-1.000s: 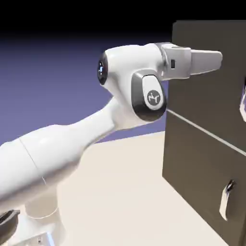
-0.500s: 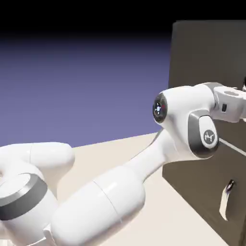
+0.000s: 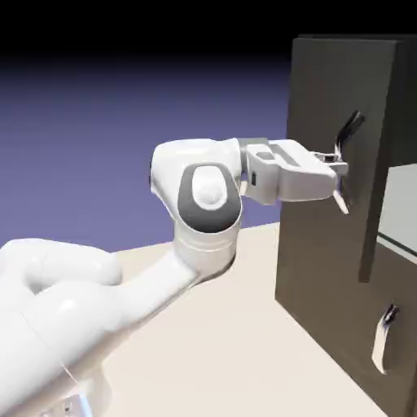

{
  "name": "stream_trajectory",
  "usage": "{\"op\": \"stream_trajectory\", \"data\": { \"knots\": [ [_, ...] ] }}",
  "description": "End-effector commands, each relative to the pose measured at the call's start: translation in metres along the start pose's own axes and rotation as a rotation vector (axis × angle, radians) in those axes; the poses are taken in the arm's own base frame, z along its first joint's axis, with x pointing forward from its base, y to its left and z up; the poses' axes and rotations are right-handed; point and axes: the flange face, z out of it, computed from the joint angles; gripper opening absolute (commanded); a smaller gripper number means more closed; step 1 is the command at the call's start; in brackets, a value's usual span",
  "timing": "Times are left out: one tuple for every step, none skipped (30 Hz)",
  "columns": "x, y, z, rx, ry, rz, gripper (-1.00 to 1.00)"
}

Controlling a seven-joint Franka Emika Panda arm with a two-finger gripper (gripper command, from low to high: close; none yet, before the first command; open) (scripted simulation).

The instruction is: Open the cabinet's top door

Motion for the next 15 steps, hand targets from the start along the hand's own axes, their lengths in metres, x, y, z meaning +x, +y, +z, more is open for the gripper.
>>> {"op": "stream_trajectory", "data": {
  "knots": [
    [-0.003, -0.003, -0.011, -0.020, 0.020, 0.000, -1.00],
    [-0.006, -0.006, -0.023, -0.039, 0.040, 0.000, -1.00],
    [-0.010, -0.010, -0.035, -0.059, 0.060, 0.000, -1.00],
    [-0.013, -0.013, -0.047, -0.079, 0.080, 0.000, -1.00],
    [-0.017, -0.017, -0.058, -0.098, 0.099, 0.000, -1.00],
    [-0.021, -0.021, -0.068, -0.116, 0.116, 0.000, -1.00],
    [-0.024, -0.024, -0.077, -0.132, 0.133, 0.000, -1.00],
    [-0.028, -0.028, -0.085, -0.147, 0.148, 0.000, -1.00],
    [-0.031, -0.031, -0.093, -0.161, 0.162, 0.000, -1.00],
    [-0.035, -0.034, -0.100, -0.175, 0.175, 0.000, -1.00],
    [-0.038, -0.038, -0.107, -0.188, 0.188, 0.000, -1.00],
    [-0.041, -0.041, -0.114, -0.200, 0.200, 0.000, -1.00],
    [-0.044, -0.044, -0.120, -0.212, 0.212, 0.000, -1.00],
    [-0.047, -0.047, -0.126, -0.223, 0.223, 0.000, -1.00],
    [-0.050, -0.050, -0.131, -0.234, 0.234, 0.000, -1.00]
  ]
}}
